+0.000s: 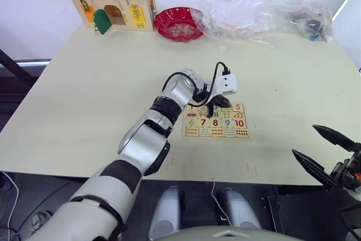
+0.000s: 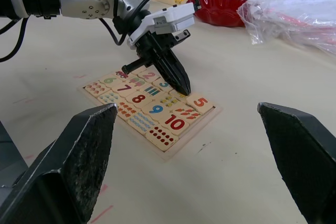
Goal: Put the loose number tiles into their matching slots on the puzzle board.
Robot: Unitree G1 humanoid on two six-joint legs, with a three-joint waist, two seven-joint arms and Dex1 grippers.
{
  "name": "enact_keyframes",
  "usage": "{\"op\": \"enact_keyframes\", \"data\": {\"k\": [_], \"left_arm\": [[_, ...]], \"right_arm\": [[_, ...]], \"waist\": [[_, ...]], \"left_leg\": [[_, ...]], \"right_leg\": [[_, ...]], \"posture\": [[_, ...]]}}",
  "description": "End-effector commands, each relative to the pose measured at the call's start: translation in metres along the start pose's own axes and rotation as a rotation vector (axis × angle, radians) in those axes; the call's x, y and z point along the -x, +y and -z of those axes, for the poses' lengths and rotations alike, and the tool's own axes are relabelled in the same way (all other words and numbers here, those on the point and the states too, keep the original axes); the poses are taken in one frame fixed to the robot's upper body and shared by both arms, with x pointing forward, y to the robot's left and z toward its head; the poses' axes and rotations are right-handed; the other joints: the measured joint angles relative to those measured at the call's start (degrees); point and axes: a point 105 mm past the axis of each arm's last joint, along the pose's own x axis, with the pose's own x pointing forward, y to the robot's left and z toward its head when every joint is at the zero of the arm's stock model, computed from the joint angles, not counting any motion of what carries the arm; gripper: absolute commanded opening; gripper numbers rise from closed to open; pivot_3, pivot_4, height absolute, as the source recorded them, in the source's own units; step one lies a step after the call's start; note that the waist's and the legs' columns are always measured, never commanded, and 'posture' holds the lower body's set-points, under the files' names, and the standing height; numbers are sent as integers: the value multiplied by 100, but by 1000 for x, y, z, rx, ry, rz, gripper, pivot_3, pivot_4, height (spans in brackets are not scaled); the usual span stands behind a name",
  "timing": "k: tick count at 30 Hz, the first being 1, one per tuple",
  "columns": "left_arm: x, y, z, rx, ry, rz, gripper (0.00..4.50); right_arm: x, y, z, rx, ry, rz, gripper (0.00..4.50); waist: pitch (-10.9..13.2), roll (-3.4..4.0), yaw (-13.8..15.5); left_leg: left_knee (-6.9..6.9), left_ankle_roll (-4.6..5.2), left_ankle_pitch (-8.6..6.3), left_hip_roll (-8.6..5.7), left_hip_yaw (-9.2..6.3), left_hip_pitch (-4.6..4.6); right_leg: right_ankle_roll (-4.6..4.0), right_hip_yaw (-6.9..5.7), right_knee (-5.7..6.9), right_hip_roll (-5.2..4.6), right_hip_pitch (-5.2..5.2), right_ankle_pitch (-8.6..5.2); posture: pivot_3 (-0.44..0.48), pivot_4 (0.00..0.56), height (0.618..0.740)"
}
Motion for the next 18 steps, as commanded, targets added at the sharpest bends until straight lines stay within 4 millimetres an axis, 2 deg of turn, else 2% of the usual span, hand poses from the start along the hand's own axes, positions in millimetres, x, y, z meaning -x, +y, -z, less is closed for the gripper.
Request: {"op": "enact_keyframes", "data": {"k": [1,18], "left_arm": [[-1,1,-9,-19,-22,-4,76],[-6,-2,-13,-21,-27,5,76]], "right_arm": [[-4,4,-8,31,-23,-18,4500],[-4,4,-9,31,-24,-18,4500]], "waist": [[0,0,0],[0,0,0]], "left_leg": [[0,0,0,0,0,0],[1,0,0,0,-1,0]], "right_leg": [[0,0,0,0,0,0],[0,-1,0,0,0,0]], "posture": [[0,150,740],[0,150,740]]}}
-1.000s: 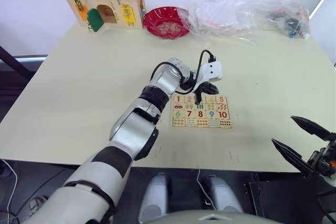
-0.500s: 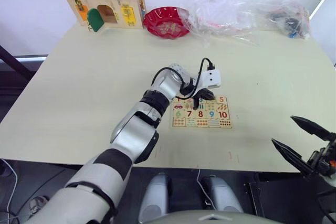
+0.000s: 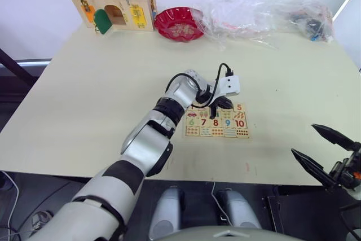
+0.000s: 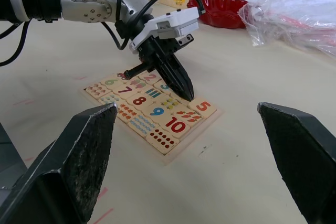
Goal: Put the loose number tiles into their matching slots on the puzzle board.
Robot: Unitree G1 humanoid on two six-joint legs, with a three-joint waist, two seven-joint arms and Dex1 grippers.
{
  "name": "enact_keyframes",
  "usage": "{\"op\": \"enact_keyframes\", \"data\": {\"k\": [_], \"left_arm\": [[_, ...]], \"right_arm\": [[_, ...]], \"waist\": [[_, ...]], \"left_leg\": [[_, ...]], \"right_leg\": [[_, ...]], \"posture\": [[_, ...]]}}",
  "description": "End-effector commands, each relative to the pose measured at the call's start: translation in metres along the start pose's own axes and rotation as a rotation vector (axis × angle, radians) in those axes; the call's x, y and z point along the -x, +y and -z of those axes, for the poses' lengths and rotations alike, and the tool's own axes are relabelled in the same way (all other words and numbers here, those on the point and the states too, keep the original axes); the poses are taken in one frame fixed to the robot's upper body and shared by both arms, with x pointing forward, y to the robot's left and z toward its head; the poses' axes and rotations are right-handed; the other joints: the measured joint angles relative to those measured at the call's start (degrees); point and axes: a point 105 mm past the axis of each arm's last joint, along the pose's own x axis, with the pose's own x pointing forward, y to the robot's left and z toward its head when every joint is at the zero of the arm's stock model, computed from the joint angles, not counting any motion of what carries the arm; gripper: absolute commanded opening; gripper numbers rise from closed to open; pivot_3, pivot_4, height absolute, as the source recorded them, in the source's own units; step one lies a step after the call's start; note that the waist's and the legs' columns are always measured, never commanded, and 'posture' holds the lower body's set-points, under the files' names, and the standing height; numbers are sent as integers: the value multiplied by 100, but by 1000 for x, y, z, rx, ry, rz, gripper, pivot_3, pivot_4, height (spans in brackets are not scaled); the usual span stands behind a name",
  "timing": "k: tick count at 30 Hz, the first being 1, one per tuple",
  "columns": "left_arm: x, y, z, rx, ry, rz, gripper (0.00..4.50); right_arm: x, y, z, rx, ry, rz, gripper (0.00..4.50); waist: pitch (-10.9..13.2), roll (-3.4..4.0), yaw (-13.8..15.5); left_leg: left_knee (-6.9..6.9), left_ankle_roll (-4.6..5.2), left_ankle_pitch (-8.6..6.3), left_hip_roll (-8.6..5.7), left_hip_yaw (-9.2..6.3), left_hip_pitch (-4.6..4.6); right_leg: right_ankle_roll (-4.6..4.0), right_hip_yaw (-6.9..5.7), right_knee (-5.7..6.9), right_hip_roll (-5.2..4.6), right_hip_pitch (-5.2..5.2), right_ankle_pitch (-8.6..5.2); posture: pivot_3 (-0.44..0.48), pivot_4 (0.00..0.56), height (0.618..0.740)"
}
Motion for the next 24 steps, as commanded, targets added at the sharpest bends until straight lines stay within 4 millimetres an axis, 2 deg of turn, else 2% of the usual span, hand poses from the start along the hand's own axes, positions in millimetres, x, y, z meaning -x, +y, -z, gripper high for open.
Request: {"op": "enact_keyframes", "data": {"k": [1,7,18,21,24], "left_arm": [[1,2,-9,-27,-20,-7,76],[11,8,-9,-20,-26,-25,76],[20,12,-23,13,-121,-40,76],[43,21,-32,107,-288,-90,76],[69,24,-30,181,-381,-140,76]], "right_arm": [[-2,4,-9,31,-19,-15,4500],[-2,4,-8,29,-20,-15,4500],[-5,4,-9,30,-28,-24,4500],[-10,7,-9,20,-40,-45,4500],[-18,7,-10,2,-54,-62,4500]], "waist": [[0,0,-1],[0,0,-1],[0,0,-2],[0,0,-14],[-1,3,-99]], "left_leg": [[0,0,0,0,0,0],[0,0,0,0,0,0],[0,0,0,0,0,-1],[0,0,0,0,-2,-1],[0,0,0,3,-2,5]], "right_leg": [[0,0,0,0,0,0],[0,0,0,0,0,0],[0,0,0,0,0,0],[0,-1,1,0,0,0],[0,1,8,1,-1,0]], "posture": [[0,150,740],[0,150,740],[0,150,740],[0,150,740],[0,150,740]]}}
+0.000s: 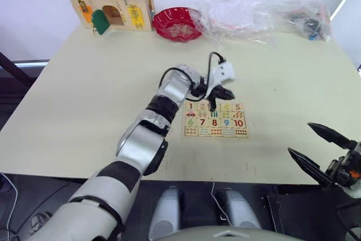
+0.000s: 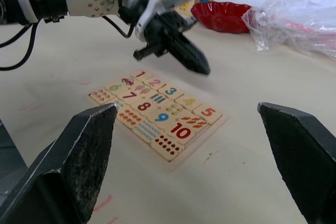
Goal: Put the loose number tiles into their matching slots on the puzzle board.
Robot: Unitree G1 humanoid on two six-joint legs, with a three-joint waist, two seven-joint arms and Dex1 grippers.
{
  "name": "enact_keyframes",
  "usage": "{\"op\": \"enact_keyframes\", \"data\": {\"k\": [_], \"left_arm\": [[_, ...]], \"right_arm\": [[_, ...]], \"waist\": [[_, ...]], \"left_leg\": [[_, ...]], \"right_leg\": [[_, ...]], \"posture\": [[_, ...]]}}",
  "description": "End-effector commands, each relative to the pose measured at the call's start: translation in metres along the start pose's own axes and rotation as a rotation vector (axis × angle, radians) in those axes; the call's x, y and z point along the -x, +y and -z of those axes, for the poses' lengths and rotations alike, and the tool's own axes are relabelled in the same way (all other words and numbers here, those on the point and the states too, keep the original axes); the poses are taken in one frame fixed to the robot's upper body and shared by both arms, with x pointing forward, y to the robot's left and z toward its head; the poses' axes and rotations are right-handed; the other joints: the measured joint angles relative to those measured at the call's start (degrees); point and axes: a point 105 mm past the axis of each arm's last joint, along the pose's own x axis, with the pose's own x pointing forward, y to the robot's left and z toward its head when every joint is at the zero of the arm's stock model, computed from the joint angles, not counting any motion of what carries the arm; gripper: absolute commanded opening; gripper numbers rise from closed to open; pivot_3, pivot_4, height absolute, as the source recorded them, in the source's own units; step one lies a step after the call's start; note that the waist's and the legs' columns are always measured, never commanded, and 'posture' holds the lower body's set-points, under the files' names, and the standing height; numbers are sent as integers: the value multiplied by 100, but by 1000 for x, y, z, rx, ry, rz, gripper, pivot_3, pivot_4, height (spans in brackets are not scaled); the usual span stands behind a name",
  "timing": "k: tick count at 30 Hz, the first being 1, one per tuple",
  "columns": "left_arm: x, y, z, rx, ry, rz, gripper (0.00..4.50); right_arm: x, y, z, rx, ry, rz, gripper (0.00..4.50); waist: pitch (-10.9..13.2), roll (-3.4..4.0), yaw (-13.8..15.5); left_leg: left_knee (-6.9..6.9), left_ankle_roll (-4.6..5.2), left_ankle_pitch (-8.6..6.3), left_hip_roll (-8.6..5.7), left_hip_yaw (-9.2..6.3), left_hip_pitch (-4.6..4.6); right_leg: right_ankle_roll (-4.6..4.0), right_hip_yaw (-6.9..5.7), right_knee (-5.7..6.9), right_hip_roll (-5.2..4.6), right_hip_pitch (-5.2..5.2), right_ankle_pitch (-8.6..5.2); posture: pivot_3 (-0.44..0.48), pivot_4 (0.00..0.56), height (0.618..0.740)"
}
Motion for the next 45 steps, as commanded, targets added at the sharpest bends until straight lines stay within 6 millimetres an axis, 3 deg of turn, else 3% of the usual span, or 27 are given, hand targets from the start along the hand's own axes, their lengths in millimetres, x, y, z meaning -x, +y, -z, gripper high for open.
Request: {"op": "enact_keyframes", "data": {"k": [1,4,8,15,18,23,30,36,45], "left_arm": [[24,4,-18,48,-122,-44,76],[57,9,-17,153,-223,-173,76],[90,4,-13,157,-352,-361,76],[137,-34,26,234,-364,-519,76],[162,-61,52,280,-362,-593,76],[185,-94,75,345,-340,-640,1347],[215,-132,107,449,-264,-691,4406],[227,-150,127,496,-204,-725,4458],[227,-153,136,503,-197,-730,4458]], "right_arm": [[-9,3,-9,11,-32,-34,4500],[-22,-3,-11,-3,-42,-61,4500],[-35,-11,-12,-9,-42,-119,4500],[-54,-28,-9,-6,-14,-226,4500],[-59,-40,-4,-9,4,-246,4500],[-48,-52,5,-25,46,-266,4500],[-11,-63,19,-53,114,-213,4500],[9,-65,29,-83,147,-153,4500],[7,-60,29,-88,147,-148,4500]], "waist": [[-1,2,-16],[-3,5,-84],[-2,4,-49],[-2,4,-30],[-3,0,-11],[-2,-3,-24],[-4,-1,-8],[-5,-2,-35],[-6,0,-37]], "left_leg": [[0,0,0,0,0,1],[0,0,1,1,-6,8],[-1,-1,0,4,-18,24],[-1,-1,0,1,-16,44],[-7,0,0,1,-14,56],[-19,-1,0,4,-3,67],[-24,0,0,6,8,75],[-27,0,-1,10,17,76],[-29,-1,-1,22,23,76]], "right_leg": [[0,0,3,0,0,0],[0,0,3,0,7,0],[1,14,5,-2,17,1],[1,18,2,-5,39,1],[1,18,1,-7,47,0],[-2,24,-2,-9,48,-1],[-24,27,-4,-16,48,-14],[-25,31,-8,-20,45,-16],[-25,34,-11,-22,43,-18]], "posture": [[0,150,740],[0,150,740],[0,150,740],[0,150,740],[0,150,740],[0,150,740],[0,150,740],[0,150,740],[0,150,740]]}}
